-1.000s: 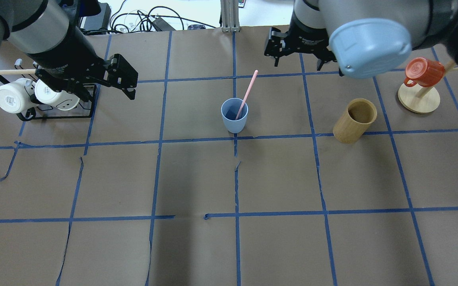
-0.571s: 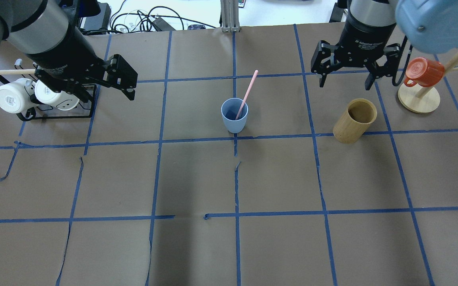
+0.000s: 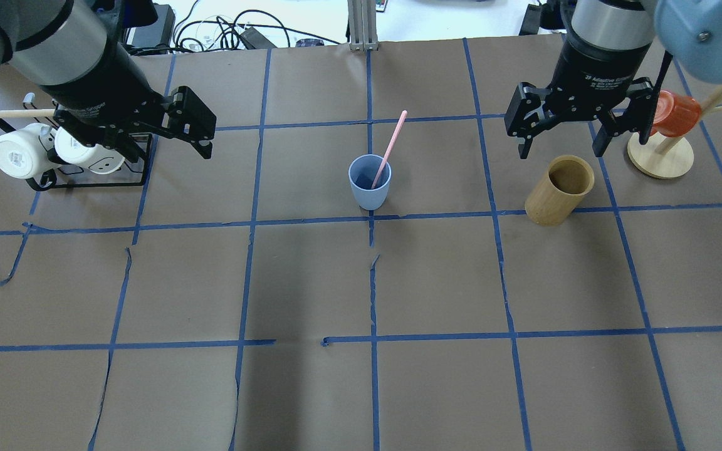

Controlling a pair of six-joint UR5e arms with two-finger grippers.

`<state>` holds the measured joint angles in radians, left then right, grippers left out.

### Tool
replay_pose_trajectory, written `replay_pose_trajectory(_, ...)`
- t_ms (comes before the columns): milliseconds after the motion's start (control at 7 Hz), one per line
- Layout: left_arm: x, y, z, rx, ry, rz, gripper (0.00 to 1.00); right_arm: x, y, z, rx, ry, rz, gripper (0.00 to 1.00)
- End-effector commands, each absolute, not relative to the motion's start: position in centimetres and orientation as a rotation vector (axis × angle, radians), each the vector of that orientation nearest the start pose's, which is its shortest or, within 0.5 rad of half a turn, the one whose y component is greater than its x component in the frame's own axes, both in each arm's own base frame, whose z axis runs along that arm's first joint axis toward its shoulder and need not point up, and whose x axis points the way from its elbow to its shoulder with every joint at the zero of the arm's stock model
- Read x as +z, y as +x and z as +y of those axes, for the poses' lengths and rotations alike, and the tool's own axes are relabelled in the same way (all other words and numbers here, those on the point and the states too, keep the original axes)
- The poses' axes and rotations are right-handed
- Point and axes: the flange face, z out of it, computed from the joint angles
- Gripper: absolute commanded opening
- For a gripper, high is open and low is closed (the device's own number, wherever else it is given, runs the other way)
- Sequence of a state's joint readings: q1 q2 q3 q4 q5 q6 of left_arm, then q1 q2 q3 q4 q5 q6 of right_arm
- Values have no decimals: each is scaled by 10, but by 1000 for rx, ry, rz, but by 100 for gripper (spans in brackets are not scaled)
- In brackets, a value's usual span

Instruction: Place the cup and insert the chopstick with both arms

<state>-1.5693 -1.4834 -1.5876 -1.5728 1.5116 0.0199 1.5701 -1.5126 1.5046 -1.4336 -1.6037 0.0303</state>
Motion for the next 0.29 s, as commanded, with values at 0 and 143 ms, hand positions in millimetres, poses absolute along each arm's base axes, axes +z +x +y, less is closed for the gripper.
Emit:
replay_pose_trajectory(0,521,-138,-460,-104,32,3197,100,478,131,-503,207,-20,3166,100)
replay_pose_trajectory(143,521,-138,-460,-104,40,3197,100,478,130,-503,207,-18,3168,100)
